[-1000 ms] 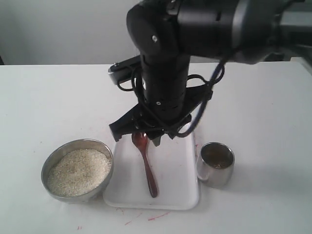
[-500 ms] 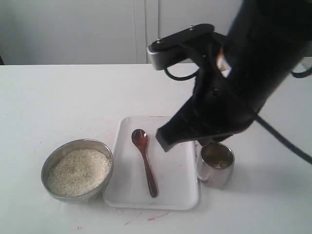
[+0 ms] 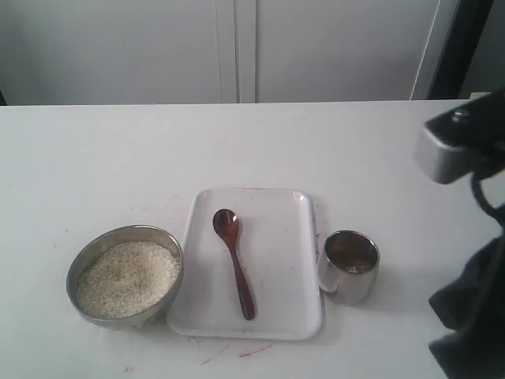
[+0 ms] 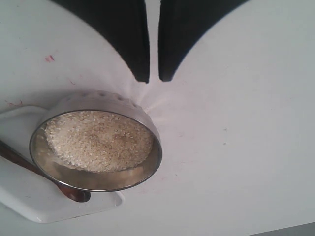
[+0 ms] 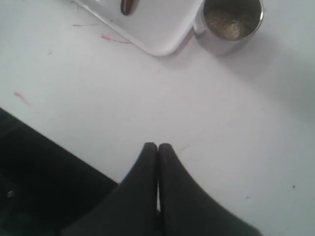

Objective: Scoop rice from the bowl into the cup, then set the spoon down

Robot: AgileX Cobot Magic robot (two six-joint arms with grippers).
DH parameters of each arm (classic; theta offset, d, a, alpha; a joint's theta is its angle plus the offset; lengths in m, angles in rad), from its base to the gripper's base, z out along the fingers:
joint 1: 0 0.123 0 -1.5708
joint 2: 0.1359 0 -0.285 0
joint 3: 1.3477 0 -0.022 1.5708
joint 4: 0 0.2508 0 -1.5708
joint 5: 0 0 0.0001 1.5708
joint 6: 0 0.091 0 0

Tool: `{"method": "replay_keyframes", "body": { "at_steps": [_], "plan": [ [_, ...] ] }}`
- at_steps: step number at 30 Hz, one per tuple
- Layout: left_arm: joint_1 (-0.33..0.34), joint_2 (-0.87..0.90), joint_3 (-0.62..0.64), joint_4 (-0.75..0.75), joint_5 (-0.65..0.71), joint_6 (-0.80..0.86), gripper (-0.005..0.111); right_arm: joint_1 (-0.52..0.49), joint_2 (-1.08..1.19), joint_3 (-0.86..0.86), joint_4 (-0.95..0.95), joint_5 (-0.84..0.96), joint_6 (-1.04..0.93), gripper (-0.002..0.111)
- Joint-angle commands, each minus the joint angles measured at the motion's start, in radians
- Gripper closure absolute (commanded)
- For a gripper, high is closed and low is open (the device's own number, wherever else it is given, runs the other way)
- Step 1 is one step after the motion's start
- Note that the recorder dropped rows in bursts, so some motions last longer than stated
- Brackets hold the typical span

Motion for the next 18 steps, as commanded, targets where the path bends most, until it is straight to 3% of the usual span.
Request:
{"method": "replay_keyframes", "body": {
  "at_steps": [1,18],
  "plan": [
    [-0.007,0.001,-0.007,-0.011,0.003,-0.002,0.092,-0.001,-0.106,0.035,0.062,-0.001,-0.006,0.108],
    [-0.007,0.001,-0.007,-0.011,0.003,-0.002,0.092,-0.001,-0.202,0.045,0.051,-0.051,-0.004,0.108]
  ]
}}
